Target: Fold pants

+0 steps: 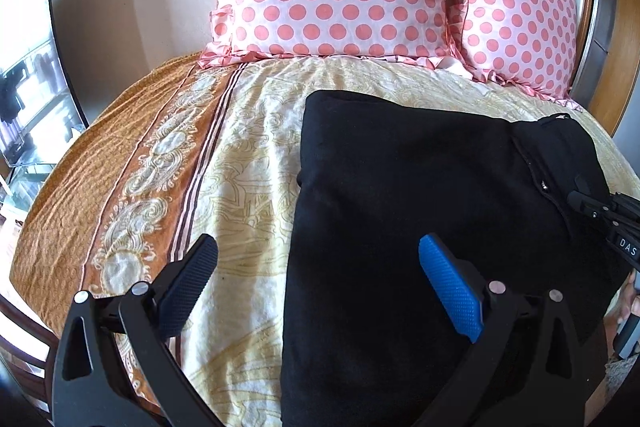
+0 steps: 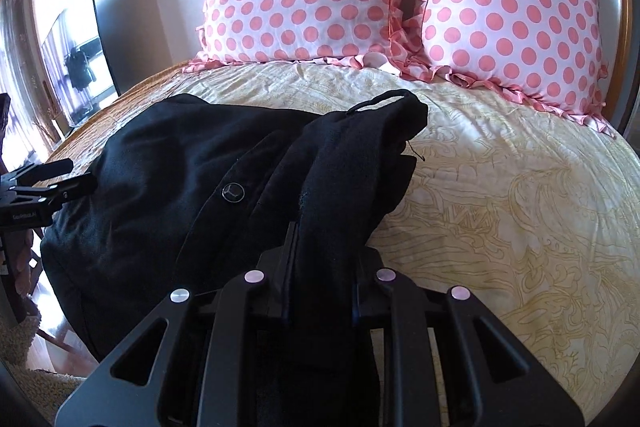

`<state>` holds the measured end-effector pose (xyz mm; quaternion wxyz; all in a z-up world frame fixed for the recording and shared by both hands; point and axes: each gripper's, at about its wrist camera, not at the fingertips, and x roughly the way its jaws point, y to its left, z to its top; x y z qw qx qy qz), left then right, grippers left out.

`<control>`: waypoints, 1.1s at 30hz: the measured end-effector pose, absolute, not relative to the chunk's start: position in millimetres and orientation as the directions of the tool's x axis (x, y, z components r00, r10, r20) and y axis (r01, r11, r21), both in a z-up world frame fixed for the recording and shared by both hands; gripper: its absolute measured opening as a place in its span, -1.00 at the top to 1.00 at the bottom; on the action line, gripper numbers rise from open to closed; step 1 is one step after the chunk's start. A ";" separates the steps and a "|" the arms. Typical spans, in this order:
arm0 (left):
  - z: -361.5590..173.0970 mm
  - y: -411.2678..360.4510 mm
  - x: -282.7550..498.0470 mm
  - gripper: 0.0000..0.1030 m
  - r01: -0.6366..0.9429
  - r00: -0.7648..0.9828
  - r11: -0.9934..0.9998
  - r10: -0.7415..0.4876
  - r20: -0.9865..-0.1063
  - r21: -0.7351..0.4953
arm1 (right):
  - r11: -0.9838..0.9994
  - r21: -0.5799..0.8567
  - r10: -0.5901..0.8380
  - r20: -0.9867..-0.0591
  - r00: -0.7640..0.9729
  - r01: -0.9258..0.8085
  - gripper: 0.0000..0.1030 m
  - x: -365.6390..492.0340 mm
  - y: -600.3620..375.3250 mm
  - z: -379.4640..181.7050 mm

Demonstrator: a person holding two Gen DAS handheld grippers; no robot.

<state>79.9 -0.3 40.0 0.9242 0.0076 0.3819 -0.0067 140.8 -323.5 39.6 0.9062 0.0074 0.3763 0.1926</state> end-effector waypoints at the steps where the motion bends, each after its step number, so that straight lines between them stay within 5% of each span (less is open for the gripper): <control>1: 40.7 -1.3 82.6 -0.96 0.021 0.708 1.000 -0.006 -0.707 0.013 | 0.925 0.160 0.356 -0.679 0.642 -0.344 0.60 140.8 -323.5 39.6; 11: 41.5 -21.6 101.5 -0.96 0.068 0.699 0.998 -0.034 -0.714 0.019 | 0.924 0.168 0.360 -0.680 0.638 -0.343 0.59 141.1 -325.0 36.5; 16: 40.8 -1.7 124.6 -0.96 0.152 0.620 0.956 -0.290 -0.729 -0.251 | 0.923 0.177 0.366 -0.679 0.636 -0.343 0.58 141.0 -324.7 36.2; 23: 31.9 28.0 155.6 -0.87 0.121 0.523 0.865 -0.473 -0.710 -0.487 | 0.913 0.221 0.398 -0.673 0.624 -0.343 0.57 143.1 -329.5 33.7; 33: 19.5 27.0 167.6 -0.53 0.077 0.464 0.881 -0.446 -0.766 -0.466 | 0.906 0.307 0.423 -0.683 0.595 -0.292 0.20 151.7 -344.8 24.3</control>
